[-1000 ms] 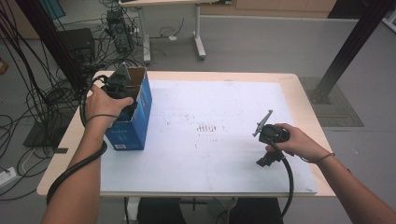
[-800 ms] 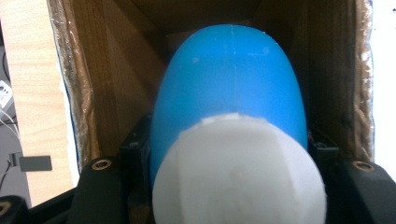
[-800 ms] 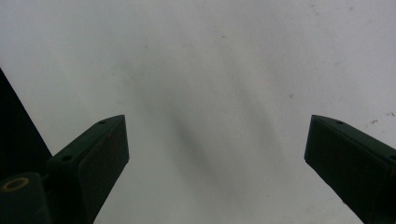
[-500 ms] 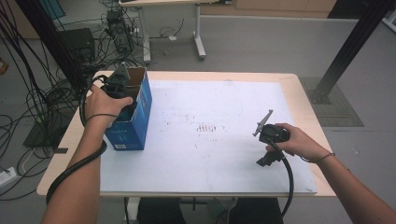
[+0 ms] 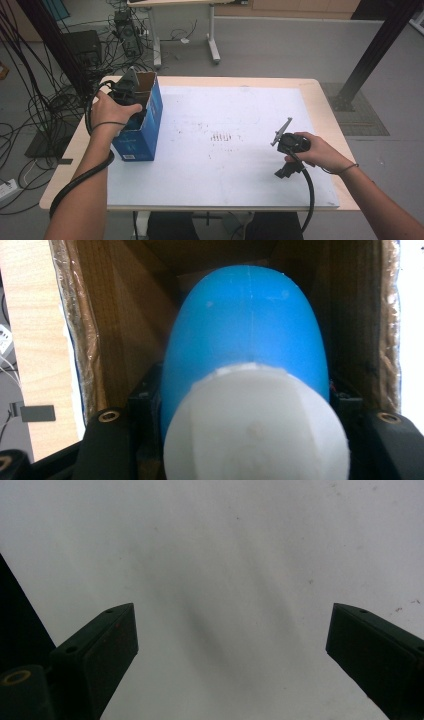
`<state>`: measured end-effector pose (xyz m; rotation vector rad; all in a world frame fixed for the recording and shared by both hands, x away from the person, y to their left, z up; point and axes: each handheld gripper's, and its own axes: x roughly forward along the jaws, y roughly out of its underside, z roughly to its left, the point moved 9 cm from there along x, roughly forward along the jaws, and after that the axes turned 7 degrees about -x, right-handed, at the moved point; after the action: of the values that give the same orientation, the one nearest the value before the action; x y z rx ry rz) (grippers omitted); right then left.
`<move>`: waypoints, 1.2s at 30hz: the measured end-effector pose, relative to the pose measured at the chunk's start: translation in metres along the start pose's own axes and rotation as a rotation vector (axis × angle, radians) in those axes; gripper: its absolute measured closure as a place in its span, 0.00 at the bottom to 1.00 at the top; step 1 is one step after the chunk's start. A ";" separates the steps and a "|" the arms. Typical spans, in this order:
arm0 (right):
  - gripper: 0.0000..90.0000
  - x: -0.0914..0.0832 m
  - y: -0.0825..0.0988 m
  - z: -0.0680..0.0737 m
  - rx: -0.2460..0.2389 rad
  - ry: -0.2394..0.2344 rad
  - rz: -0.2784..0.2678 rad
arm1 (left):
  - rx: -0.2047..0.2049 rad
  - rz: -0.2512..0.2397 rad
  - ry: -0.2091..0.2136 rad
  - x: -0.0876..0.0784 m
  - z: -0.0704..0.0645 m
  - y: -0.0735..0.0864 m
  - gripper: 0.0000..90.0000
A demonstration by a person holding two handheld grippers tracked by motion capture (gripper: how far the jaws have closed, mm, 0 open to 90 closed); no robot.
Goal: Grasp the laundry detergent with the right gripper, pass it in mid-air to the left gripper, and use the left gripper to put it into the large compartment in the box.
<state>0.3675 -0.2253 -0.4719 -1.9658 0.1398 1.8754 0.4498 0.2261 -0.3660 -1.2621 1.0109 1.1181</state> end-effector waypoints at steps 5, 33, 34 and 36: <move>0.07 0.000 0.000 0.000 0.001 0.000 0.001 | 0.000 0.002 0.000 0.000 0.000 0.000 0.42; 0.07 0.001 0.000 -0.001 0.002 -0.002 0.001 | -0.001 0.008 0.010 0.000 0.000 0.001 0.41; 0.07 0.001 0.000 -0.001 0.001 -0.002 0.001 | 0.000 0.007 0.012 0.000 0.000 0.001 0.42; 0.07 0.001 0.000 -0.001 0.003 -0.002 0.003 | 0.002 0.008 0.014 0.000 0.000 0.002 0.41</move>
<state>0.3680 -0.2256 -0.4731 -1.9622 0.1450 1.8774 0.4481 0.2261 -0.3659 -1.2664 1.0277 1.1154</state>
